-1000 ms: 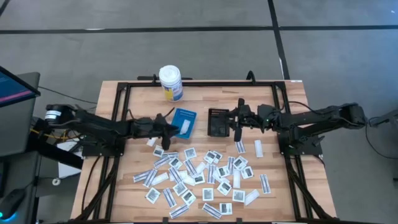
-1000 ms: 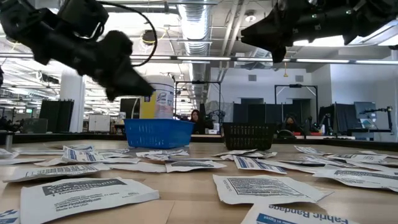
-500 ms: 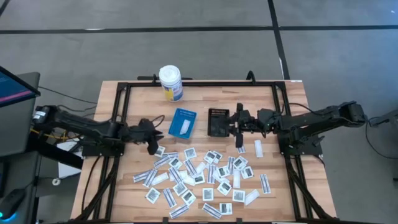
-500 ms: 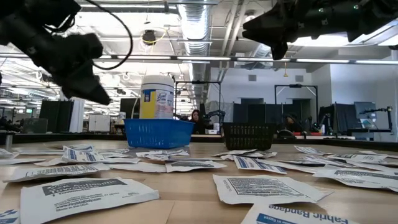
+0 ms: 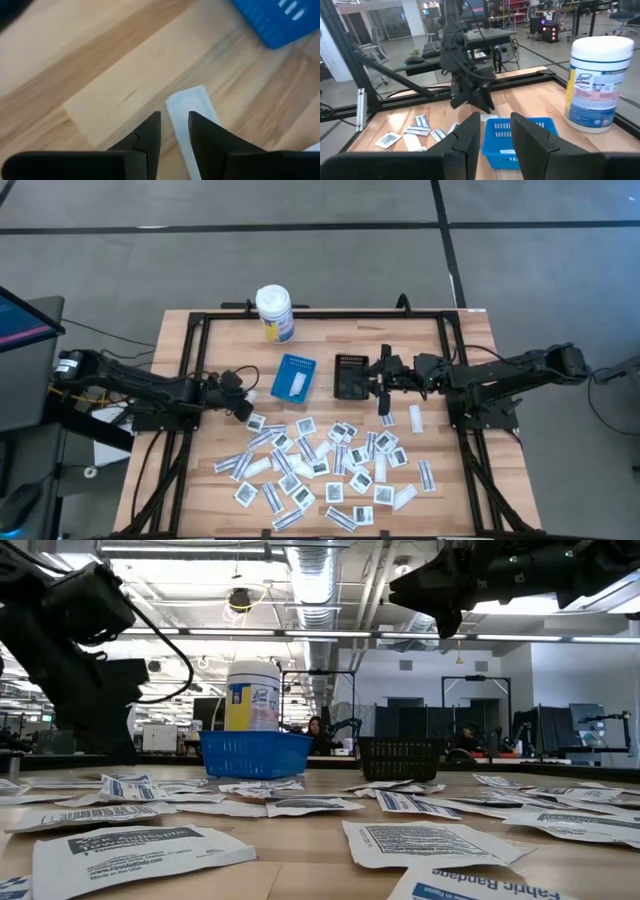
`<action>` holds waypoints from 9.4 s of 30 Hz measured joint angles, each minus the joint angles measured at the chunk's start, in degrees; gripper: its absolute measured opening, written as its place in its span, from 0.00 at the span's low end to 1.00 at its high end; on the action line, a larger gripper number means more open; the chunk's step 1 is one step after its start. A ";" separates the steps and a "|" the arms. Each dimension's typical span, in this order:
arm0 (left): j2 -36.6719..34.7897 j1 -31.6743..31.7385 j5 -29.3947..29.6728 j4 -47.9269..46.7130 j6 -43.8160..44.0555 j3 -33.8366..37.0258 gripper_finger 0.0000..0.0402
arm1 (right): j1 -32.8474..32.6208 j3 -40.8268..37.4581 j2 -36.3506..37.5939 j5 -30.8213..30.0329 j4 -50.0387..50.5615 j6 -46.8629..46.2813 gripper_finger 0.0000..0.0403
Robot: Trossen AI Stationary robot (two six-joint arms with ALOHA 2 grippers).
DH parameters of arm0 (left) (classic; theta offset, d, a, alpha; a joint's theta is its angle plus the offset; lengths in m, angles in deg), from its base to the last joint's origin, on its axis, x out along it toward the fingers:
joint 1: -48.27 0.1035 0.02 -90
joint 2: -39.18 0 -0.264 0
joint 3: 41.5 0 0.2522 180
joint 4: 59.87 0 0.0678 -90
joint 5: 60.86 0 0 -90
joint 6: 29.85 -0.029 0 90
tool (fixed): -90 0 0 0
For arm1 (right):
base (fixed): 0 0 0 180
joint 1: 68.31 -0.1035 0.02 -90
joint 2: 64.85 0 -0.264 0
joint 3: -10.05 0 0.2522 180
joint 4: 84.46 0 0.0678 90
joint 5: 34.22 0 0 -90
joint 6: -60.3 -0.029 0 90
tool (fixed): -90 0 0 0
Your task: Pick & Place First Aid Supplies
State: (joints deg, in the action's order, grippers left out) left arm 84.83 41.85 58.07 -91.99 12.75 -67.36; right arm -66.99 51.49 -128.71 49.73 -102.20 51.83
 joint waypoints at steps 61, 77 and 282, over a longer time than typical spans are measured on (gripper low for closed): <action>11.34 -0.02 1.21 17.08 -7.23 0.24 0.16 | 3.22 0.00 0.00 0.00 -0.66 -0.15 0.25; 11.38 1.10 5.79 17.21 -4.29 3.47 0.30 | 3.32 0.00 0.00 0.00 -0.53 0.00 0.25; 28.45 -23.56 -2.53 52.76 -22.82 3.59 0.39 | -3.45 26.43 -30.91 6.14 1.27 11.95 0.25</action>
State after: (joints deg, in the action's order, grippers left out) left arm 113.28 18.29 55.53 -39.23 -10.07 -63.77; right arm -70.44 77.92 -159.61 55.88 -100.93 63.78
